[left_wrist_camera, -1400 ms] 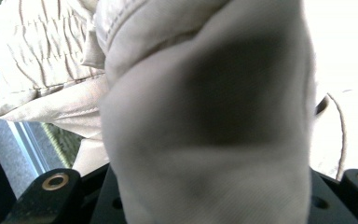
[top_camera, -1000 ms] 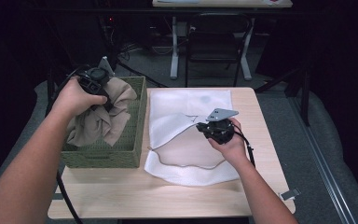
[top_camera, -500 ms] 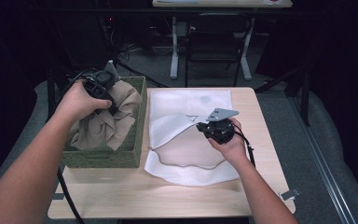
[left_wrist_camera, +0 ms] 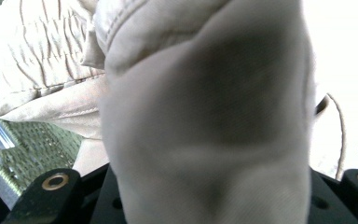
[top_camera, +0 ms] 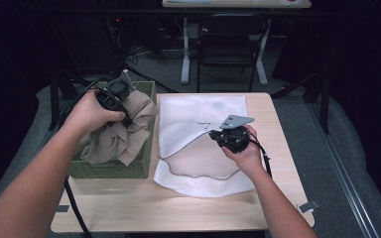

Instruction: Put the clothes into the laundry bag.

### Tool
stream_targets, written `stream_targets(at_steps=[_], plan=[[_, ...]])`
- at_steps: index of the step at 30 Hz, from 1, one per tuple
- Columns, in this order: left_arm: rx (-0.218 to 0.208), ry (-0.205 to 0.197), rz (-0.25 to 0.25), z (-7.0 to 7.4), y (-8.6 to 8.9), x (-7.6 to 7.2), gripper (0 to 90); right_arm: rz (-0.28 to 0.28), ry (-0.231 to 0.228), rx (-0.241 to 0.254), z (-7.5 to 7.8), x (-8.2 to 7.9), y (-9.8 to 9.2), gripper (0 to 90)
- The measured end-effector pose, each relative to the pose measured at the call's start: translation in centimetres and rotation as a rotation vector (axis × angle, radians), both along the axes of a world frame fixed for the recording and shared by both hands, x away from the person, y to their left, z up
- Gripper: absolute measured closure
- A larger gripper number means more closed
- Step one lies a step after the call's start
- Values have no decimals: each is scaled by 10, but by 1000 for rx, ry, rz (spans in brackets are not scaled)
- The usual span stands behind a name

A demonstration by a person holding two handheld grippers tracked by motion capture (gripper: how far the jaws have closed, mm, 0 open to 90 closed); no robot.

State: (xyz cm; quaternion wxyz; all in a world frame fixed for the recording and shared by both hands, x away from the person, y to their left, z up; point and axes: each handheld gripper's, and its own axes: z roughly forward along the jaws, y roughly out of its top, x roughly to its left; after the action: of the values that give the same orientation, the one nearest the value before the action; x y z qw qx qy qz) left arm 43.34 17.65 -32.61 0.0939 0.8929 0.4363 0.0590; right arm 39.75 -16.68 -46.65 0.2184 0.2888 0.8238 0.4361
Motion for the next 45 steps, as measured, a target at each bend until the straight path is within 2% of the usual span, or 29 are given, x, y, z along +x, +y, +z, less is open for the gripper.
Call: stream_targets(at_steps=[14, 29, 45], plan=[[-3, 4, -72, -5, -16, -17, 685, -1, -1, 1, 0, 0, -1, 860], [-25, 9, -139, -14, -28, -38, 685, -2, 1, -1, 0, 0, 0, 860], [-37, 23, -207, -29, -45, -55, 684, 1, 1, -4, 0, -1, 1, 860]])
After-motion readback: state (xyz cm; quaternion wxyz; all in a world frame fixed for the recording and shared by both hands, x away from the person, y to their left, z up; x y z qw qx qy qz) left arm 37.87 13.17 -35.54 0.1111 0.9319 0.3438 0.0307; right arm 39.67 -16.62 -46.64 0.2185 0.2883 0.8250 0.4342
